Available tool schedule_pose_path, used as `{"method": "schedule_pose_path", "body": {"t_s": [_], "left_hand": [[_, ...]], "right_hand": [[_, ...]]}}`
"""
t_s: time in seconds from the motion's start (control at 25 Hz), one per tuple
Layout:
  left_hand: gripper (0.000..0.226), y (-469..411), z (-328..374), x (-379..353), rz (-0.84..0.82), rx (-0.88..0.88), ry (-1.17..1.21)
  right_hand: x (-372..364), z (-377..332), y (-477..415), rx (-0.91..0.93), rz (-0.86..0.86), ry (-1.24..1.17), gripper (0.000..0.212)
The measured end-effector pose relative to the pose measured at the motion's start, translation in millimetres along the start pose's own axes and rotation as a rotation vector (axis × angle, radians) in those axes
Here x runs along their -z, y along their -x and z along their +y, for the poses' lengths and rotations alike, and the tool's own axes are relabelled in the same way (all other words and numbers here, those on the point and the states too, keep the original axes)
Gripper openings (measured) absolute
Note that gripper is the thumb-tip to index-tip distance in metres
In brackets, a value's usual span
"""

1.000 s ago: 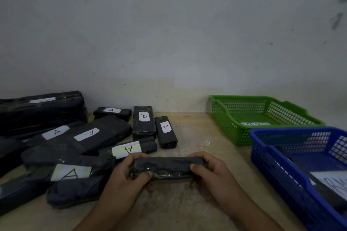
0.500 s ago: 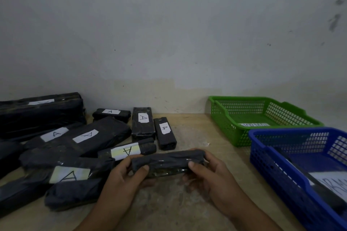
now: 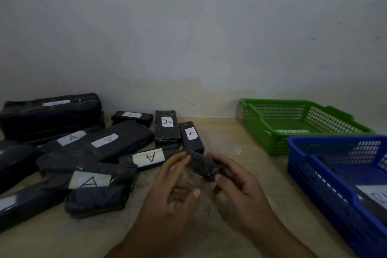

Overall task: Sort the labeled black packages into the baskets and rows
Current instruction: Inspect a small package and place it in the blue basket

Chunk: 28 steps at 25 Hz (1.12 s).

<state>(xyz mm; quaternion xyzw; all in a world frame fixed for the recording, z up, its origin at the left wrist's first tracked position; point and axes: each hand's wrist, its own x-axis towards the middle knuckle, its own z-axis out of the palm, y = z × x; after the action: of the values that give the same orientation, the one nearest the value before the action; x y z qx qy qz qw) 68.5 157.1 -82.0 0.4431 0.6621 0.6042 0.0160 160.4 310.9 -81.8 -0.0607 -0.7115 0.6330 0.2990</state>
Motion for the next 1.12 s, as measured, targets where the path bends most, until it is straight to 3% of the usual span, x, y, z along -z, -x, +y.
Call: {"method": "schedule_pose_path", "body": {"t_s": [0.28,0.6,0.76,0.92,1.12], "left_hand": [[0.041,-4,-4,6,-0.016,0.026,0.019],[0.038,-3,-7,2,0.053,0.105,0.142],[0.028,-2,-7,2,-0.002,0.104,0.219],[0.036,-4,-8,4,-0.053,0.1,0.237],[0.04,-6,-12,8,-0.07,0.136,0.277]], "right_hand": [[-7,4,8,0.133,-0.104,0.213,0.033],[-17,4,11,0.197,-0.1,0.32,0.03],[-19,4,12,0.205,-0.054,0.339,0.028],[-19,3,12,0.284,-0.045,0.394,0.031],[-11,2,13,0.181,-0.111,0.291,0.037]]}}
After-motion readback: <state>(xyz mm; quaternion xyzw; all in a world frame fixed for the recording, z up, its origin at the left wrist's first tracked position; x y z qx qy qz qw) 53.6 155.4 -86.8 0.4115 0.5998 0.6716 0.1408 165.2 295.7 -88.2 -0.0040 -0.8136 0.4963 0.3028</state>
